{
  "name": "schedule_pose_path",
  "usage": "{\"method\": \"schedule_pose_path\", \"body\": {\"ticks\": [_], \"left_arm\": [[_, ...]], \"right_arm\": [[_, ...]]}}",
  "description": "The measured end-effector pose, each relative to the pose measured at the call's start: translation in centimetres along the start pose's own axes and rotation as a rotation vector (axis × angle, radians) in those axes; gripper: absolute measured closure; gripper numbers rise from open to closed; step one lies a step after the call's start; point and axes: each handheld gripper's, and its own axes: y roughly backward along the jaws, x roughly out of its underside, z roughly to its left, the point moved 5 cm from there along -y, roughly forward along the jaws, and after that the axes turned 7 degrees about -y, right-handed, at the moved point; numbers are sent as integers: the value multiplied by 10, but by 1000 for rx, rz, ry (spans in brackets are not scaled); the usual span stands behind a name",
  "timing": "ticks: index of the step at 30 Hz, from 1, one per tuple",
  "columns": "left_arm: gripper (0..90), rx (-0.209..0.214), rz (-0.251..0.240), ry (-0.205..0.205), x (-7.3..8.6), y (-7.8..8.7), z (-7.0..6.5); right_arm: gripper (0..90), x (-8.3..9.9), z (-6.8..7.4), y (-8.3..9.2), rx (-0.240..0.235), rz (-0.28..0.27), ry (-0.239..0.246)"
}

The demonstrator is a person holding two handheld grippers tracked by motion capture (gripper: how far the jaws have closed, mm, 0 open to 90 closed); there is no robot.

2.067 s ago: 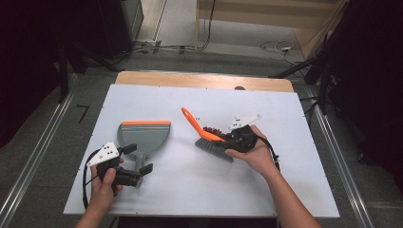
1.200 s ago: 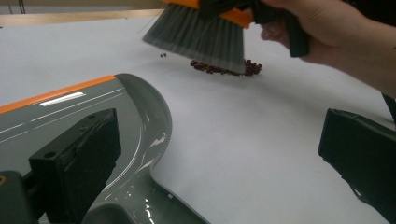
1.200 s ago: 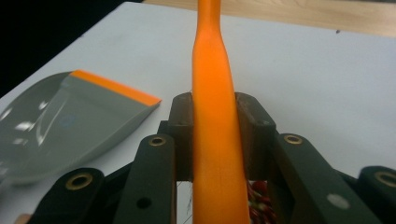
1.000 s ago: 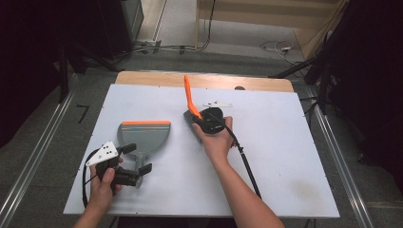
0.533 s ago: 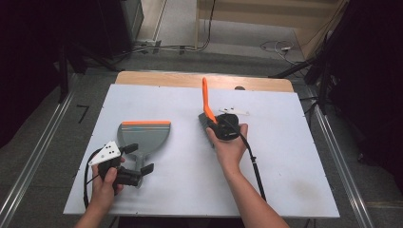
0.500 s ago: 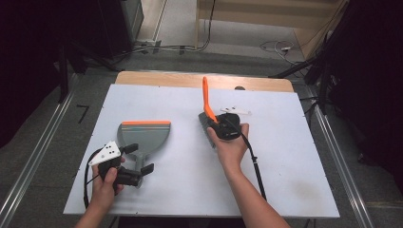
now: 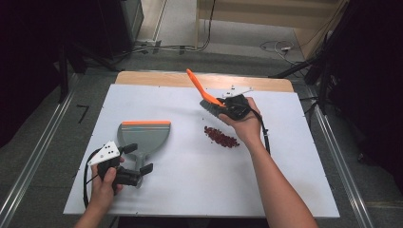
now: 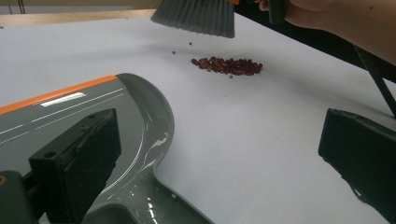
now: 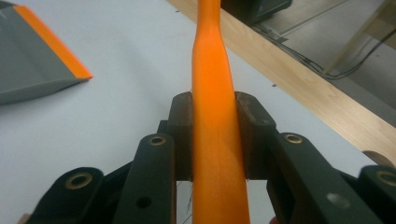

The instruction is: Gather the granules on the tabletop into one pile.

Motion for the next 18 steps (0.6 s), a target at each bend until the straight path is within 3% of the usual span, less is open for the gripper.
{"method": "schedule_pose_path", "body": {"ticks": [3,5,10,13,14,16,18], "left_arm": [[0,0,-1,-1,0,0,0],[0,0,-2,0,0,0,0],[0,3,-1,-2,0,-1,-1],[0,4,1,-1,0,-1,-2],[0,3,2,-1,0,-1,-2],[0,3,-1,-1,0,0,-1],[0,2,-3,1,0,1,0]], "right_arm": [[688,4,-1,-10,6,35,69],[688,6,-4,-12,23,19,108],[688,12,-23,-13,75,-15,109],[689,17,-32,-19,82,-16,120],[688,20,-33,-22,76,-2,121],[689,24,-32,-24,21,-17,107],[690,25,-26,-22,7,5,141]]}}
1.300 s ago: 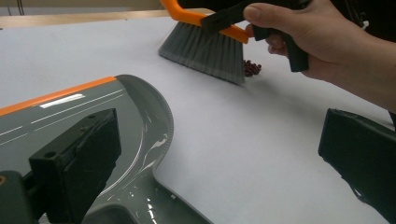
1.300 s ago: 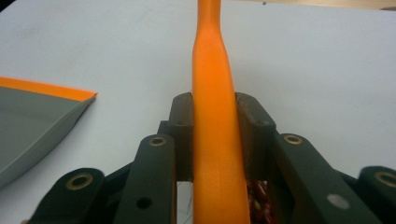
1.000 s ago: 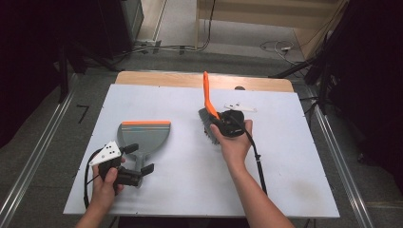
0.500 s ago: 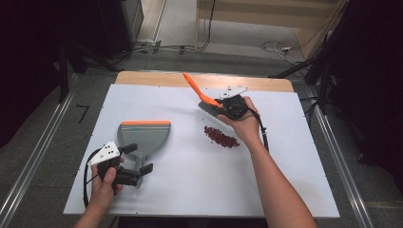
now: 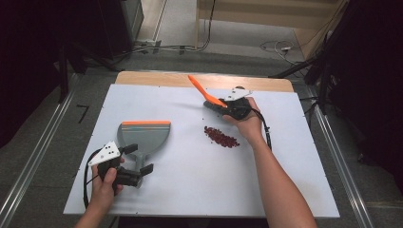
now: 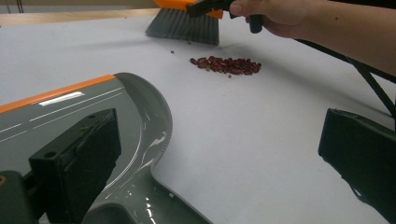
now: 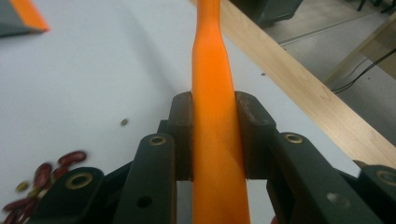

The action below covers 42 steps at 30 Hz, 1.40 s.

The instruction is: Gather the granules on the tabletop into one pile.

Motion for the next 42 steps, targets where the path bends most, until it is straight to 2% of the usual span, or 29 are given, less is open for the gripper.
{"method": "schedule_pose_path", "body": {"ticks": [3,4,7,11,13,14,16,21,22,24,29,32,35,38,40,41,42], "left_arm": [[0,0,0,3,0,0,1],[0,1,-1,2,0,0,1],[0,0,2,-3,0,-1,0],[0,0,1,0,0,-2,-1],[0,2,2,2,-1,-2,-2],[0,2,3,-1,0,-2,-2],[0,3,4,-2,0,-2,-2],[0,2,5,-2,1,-1,0],[0,2,4,-1,1,0,0],[0,3,6,-4,1,-1,0],[0,4,7,-2,1,-1,0],[0,6,5,-1,0,-2,-1],[0,6,5,2,0,-4,-2],[0,7,10,-2,1,-4,-2],[0,7,10,-3,1,-4,-2],[0,7,9,-1,1,-4,-2],[0,7,10,-3,1,-4,-2]], "right_arm": [[690,0,15,9,-73,26,25],[690,1,21,13,-95,33,48],[689,1,33,26,-141,52,81],[689,-9,31,38,-132,-9,79],[689,-15,32,37,-138,-37,79],[689,-17,32,35,-141,-41,96],[689,-19,31,29,-126,-30,119],[689,-7,25,13,-95,7,84],[689,-4,25,12,-100,27,80],[689,0,27,13,-135,15,61],[690,6,39,27,-179,38,100],[689,10,44,36,-202,36,94],[688,11,45,46,-171,5,83],[687,9,45,63,-116,-49,34],[687,11,45,76,-45,-65,12],[687,13,46,82,-2,-65,-11],[687,17,46,88,48,-57,-54]]}}
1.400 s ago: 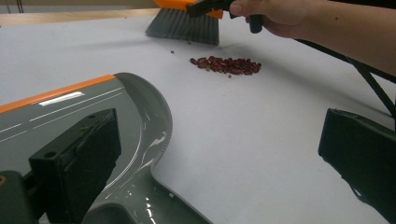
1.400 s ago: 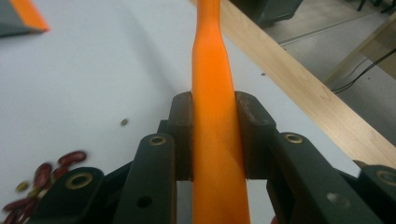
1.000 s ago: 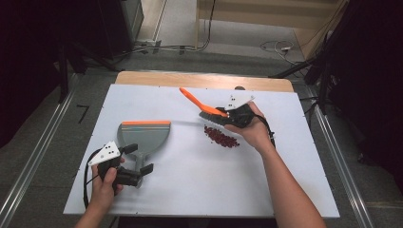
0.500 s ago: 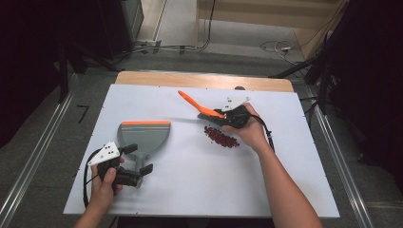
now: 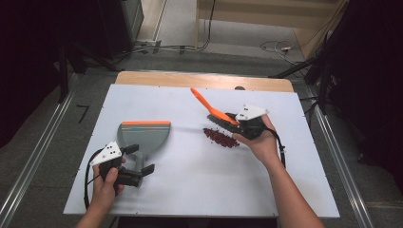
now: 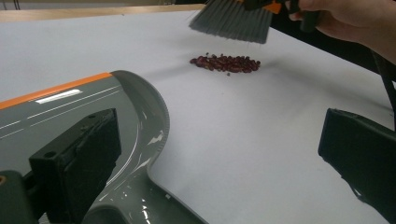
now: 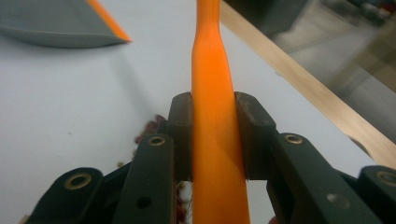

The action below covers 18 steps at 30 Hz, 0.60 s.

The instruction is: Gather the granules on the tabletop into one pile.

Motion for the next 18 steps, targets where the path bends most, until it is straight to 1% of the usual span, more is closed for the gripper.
{"method": "schedule_pose_path", "body": {"ticks": [3,4,5,6,8,9,10,11,14,16,18], "left_arm": [[0,1,-1,0,0,0,0],[0,1,1,-1,0,0,0],[0,2,1,0,0,-1,0],[0,1,0,1,-1,-1,-1],[0,2,0,-1,-1,-1,-1],[0,2,0,-2,-1,-2,-2],[0,2,1,-4,-1,-2,-2],[0,5,1,-2,-1,-2,-1],[0,1,7,-2,0,-3,-1],[0,1,9,-4,0,-3,-1],[0,2,9,-5,0,-3,-1]], "right_arm": [[687,17,-7,11,154,19,-124],[687,23,-11,13,197,27,-182],[687,30,-14,14,223,43,-236],[687,36,-18,13,236,60,-270],[687,46,-21,9,247,102,-282],[688,47,-21,8,244,83,-296],[688,47,-19,8,234,77,-320],[688,46,-16,7,222,78,-334],[688,42,-7,3,205,78,-304],[688,40,-1,0,183,67,-324],[688,38,3,-2,182,61,-335]]}}
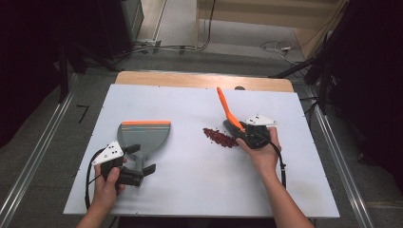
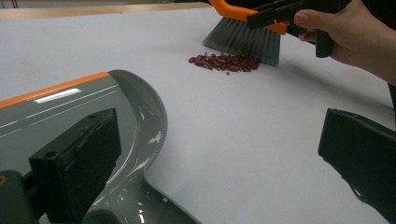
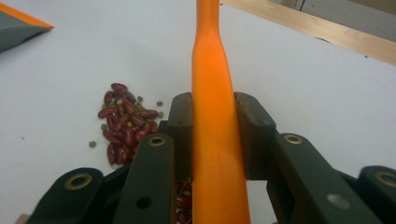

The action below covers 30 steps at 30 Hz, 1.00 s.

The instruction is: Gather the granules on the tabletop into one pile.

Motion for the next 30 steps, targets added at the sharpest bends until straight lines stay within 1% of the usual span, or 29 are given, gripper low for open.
{"method": "schedule_pose_path", "body": {"ticks": [2,4,6,9,10,14,18,21,22,24,26,28,30], "left_arm": [[0,0,-4,0,0,0,0],[0,1,-6,2,0,1,0],[0,0,-6,1,0,2,0],[0,0,-6,1,0,2,1],[0,0,-6,1,0,2,1],[0,1,-6,0,0,2,0],[0,3,-7,1,-1,1,0],[0,3,-7,0,0,1,0],[0,3,-6,0,0,1,0],[0,1,-3,0,0,1,0],[0,1,-3,-1,0,1,0],[0,1,-5,0,0,1,0],[0,-2,-8,-2,0,2,0]], "right_arm": [[688,-1,4,-2,8,-5,4],[688,-2,5,-2,-3,-8,10],[688,-5,5,-1,-4,-15,12],[688,-8,4,4,-29,-29,11],[688,-10,4,5,-31,-36,19],[688,-13,-3,12,-12,-50,16],[688,-8,-8,9,13,-23,26],[687,-2,-7,5,15,3,39],[687,0,-6,4,9,6,41],[688,2,-3,3,-11,2,28],[687,2,1,4,-24,3,39],[688,0,2,8,-18,-15,46],[687,-4,-1,15,-16,-46,30]]}}
